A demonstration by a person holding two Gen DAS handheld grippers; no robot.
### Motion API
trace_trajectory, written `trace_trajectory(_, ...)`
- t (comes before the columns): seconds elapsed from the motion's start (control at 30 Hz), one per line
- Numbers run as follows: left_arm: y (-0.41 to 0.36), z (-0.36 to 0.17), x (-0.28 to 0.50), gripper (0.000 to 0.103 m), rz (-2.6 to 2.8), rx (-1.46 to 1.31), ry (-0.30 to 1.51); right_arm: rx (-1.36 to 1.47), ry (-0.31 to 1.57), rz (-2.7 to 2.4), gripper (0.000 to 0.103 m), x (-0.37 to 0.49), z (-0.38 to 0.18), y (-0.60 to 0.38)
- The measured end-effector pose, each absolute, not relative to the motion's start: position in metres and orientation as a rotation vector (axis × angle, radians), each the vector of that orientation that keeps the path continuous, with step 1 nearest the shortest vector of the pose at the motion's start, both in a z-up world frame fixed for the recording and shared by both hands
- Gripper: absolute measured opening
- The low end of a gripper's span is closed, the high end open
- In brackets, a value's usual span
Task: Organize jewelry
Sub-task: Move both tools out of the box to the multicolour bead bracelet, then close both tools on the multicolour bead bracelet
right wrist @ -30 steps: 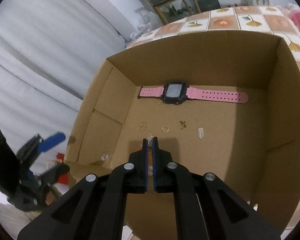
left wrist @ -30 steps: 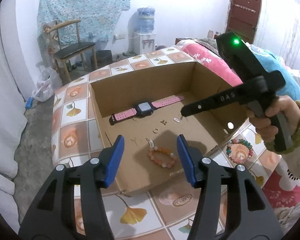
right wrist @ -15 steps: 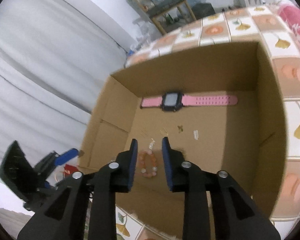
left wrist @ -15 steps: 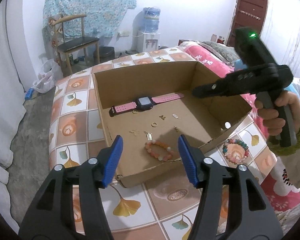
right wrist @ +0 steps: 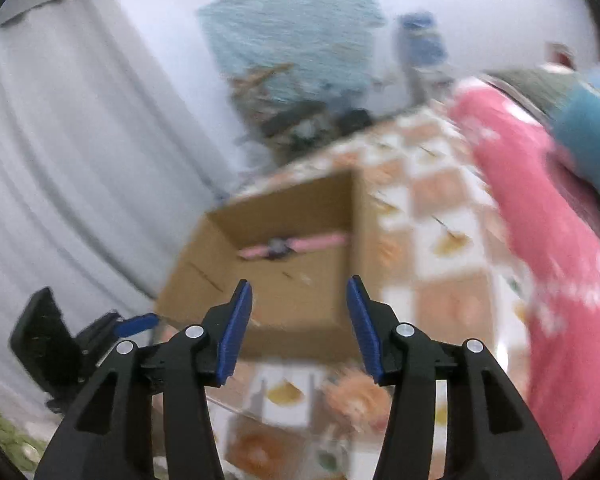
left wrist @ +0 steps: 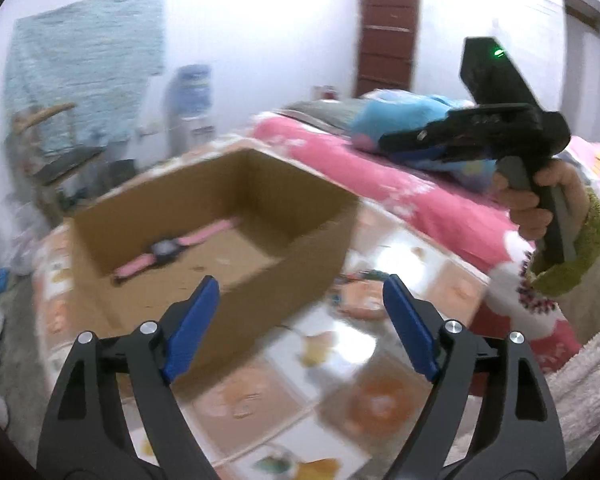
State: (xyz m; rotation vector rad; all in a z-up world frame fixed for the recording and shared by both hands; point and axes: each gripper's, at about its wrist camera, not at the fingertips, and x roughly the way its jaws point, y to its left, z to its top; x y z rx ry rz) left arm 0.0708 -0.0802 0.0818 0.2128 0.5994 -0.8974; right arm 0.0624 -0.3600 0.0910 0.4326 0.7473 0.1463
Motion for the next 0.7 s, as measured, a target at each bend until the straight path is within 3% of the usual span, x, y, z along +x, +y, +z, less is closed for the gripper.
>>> trace_trajectory(0.17, -0.120, 0.045, 0.076, 0.080, -0.954, 0.221, 0.676, 0.455, 0.929, 0.037, 0.047, 0.071, 0.025, -0.369)
trace_trajectory(0.23, -0.132, 0.031, 0.080, 0.079, -0.957, 0.218, 0.705, 0.441, 0.984, 0.011, 0.039, 0.079, 0.005, -0.370)
trace_trajectory(0.4, -0.166, 0.004, 0.102, 0.057, -0.919, 0.192, 0.798, 0.414, 1.013, -0.003, 0.032, 0.081, -0.008, -0.368)
trace_trajectory(0.57, -0.188, -0.014, 0.103, 0.044, -0.872, 0.263, 0.810, 0.341, 1.031, -0.015, 0.031, 0.072, -0.014, -0.357)
trace_trajectory(0.7, -0.201, -0.029, 0.100, 0.028, -0.823, 0.332, 0.839, 0.296, 1.073, -0.026, 0.018, 0.075, -0.028, -0.349)
